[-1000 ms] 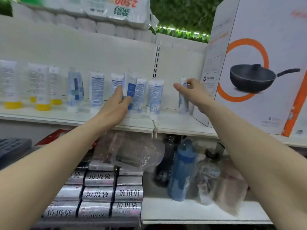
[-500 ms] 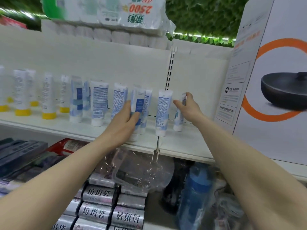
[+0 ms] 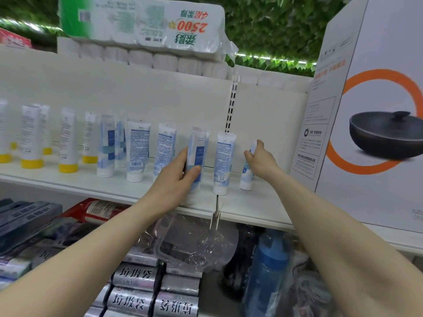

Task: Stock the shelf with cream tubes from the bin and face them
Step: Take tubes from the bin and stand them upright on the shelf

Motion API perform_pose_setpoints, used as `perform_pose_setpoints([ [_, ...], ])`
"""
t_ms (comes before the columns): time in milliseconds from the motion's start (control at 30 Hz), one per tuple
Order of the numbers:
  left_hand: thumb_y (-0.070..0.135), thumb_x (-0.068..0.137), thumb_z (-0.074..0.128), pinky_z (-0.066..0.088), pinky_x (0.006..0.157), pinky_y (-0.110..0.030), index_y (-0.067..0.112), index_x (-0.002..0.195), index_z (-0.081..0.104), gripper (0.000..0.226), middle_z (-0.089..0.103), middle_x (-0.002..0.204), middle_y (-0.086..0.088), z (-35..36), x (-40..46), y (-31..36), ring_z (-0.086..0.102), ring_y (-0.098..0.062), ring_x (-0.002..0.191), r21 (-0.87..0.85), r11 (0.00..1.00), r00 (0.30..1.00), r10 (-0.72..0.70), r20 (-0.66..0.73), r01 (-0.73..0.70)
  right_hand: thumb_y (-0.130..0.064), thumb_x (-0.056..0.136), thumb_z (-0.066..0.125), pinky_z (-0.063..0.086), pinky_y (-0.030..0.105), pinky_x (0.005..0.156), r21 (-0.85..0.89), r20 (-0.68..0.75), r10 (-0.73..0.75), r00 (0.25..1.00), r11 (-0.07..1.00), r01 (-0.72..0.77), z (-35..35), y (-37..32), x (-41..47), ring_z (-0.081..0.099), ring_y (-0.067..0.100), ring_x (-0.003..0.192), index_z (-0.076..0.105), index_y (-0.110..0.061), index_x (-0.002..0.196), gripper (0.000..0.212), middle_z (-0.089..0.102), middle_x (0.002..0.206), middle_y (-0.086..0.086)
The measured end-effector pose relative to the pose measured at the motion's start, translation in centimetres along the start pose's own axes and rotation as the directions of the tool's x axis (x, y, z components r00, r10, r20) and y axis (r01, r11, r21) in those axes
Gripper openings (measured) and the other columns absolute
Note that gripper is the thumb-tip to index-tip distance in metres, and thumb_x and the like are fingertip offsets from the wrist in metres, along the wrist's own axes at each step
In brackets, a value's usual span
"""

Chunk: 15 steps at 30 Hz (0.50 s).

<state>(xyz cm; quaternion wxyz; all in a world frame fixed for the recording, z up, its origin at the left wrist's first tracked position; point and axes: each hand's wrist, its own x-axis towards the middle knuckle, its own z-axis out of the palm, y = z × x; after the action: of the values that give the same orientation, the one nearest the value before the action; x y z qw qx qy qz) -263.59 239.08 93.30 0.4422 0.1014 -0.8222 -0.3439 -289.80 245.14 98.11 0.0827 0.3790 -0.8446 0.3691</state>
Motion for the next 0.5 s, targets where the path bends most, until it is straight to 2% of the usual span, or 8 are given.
perform_pose_setpoints([
  [200,0.023,0.098,0.047,0.042,0.1,-0.027,0.03,0.135,0.045,0.037,0.058,0.123,0.02,0.2,-0.2,-0.1,0.053,0.004,0.113,-0.01,1.0,1.0,0.021,0.016,-0.021,-0.036,0.101,0.035,0.037,0.033,0.068,-0.045,-0.04,0.013,0.999,0.999,-0.015,0.0,0.3,-0.5,0.05,0.03,0.085,0.007,-0.018,0.152,0.062,0.053,0.123,0.023],
  [300,0.023,0.097,0.049,0.044,0.098,-0.023,0.03,0.136,0.046,0.039,0.06,0.121,0.021,0.7,0.0,0.0,0.055,0.006,0.11,-0.027,0.999,0.999,0.042,0.023,-0.042,-0.036,0.1,0.041,0.039,0.033,0.071,-0.039,-0.031,-0.01,0.999,0.999,0.008,-0.1,0.6,-0.8,0.054,0.034,0.096,0.008,-0.016,0.151,0.064,0.053,0.126,0.022],
  [400,0.022,0.096,0.053,0.044,0.094,-0.013,0.032,0.136,0.047,0.041,0.06,0.119,0.026,1.6,0.0,0.6,0.056,0.009,0.109,-0.073,0.995,0.998,0.063,0.026,-0.06,-0.035,0.097,0.046,0.043,0.036,0.08,-0.062,-0.069,-0.051,0.996,0.997,0.046,-0.6,1.1,-1.2,0.053,0.036,0.11,0.012,-0.013,0.15,0.066,0.054,0.127,0.019],
  [500,0.022,0.093,0.058,0.046,0.091,-0.01,0.033,0.134,0.049,0.043,0.062,0.116,0.025,2.5,0.5,1.5,0.057,0.01,0.106,-0.1,0.992,0.997,0.078,0.007,-0.077,-0.032,0.097,0.045,0.038,0.039,0.097,-0.074,-0.237,-0.153,0.959,0.987,0.139,-2.2,0.8,-2.0,0.044,0.032,0.124,0.024,-0.015,0.148,0.057,0.048,0.134,0.015],
])
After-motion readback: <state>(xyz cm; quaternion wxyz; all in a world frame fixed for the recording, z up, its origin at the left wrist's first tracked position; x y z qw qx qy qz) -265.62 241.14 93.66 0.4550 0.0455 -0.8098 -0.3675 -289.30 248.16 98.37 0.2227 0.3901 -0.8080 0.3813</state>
